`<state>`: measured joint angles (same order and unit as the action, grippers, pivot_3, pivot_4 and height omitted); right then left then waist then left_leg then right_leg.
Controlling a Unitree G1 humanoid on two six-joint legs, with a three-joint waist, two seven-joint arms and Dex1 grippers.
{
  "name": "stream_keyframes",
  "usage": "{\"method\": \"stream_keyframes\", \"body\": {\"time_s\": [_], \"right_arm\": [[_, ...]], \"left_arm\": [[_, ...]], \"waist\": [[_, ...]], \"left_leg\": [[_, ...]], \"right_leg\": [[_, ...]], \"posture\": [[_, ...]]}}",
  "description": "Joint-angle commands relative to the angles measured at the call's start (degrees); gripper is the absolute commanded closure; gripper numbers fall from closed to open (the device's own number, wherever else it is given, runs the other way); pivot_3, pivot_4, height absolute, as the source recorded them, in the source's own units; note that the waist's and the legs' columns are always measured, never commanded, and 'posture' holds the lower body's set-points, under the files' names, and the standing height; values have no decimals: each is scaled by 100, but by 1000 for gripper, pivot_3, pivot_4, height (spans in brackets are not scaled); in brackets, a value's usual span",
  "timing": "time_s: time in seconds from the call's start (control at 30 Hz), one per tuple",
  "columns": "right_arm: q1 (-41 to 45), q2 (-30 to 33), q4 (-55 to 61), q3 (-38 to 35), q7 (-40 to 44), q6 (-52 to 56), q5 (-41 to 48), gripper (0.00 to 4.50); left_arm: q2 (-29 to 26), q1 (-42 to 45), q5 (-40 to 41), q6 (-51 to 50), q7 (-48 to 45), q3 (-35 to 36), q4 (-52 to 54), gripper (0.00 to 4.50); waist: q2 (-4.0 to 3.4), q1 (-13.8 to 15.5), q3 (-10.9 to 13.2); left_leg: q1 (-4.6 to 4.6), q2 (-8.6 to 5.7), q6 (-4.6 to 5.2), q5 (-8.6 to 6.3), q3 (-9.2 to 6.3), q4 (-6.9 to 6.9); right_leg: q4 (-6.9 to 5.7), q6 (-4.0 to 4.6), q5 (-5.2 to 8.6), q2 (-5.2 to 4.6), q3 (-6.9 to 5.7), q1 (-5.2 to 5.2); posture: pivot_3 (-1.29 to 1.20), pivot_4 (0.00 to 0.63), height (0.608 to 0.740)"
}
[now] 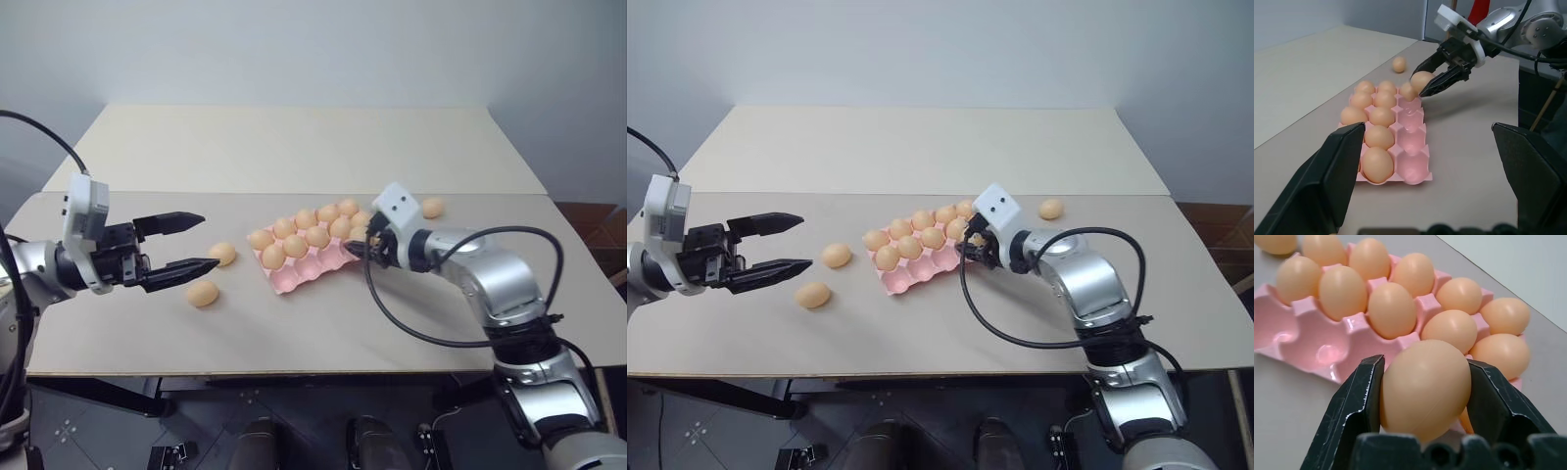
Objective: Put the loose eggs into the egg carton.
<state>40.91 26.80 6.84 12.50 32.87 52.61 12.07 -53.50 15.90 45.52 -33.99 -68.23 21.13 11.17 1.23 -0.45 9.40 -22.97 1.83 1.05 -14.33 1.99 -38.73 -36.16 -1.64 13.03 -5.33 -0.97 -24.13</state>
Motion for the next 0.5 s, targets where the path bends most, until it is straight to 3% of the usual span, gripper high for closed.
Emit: {"method": "stream_keyframes", "body": {"time_s": [0.03, 0.13, 0.23, 0.37, 0.5], "right_arm": [[254, -117, -63, -59, -82, -284, -113, 1896], [296, -258, -147, 23, -84, -349, -158, 1896], [293, -315, -206, 51, -80, -388, -232, 1301], [294, -285, -149, -57, -126, -357, -286, 50], [280, -85, 278, -315, -60, -160, -160, 50]], "left_arm": [[3, 108, 134, -4, -23, 80, 32, 0], [9, 101, 127, 0, -16, 77, 43, 0], [14, 69, 148, -10, -9, 107, 71, 0], [18, -4, 158, 6, -4, 134, 115, 0], [28, -77, 168, 35, -3, 148, 155, 0]], "waist": [[0, -17, 0], [0, -30, 0], [0, -34, 0], [0, -28, 0], [0, -29, 0]], "left_leg": [[-1, 2, 0, 0, 6, 0], [2, 7, 0, 0, 17, 1], [5, 10, 0, 0, 29, 1], [3, 9, 0, 0, 35, 1], [3, 9, 0, 0, 40, 1]], "right_leg": [[0, 0, 0, 2, 1, -2], [-1, 3, -2, 7, 3, -3], [-3, 5, -3, 10, 4, -3], [-1, 6, -4, 8, 5, -3], [-1, 5, -4, 7, 9, -6]], "posture": [[0, 150, 740], [0, 150, 740], [0, 150, 740], [0, 150, 740], [0, 150, 740]]}}
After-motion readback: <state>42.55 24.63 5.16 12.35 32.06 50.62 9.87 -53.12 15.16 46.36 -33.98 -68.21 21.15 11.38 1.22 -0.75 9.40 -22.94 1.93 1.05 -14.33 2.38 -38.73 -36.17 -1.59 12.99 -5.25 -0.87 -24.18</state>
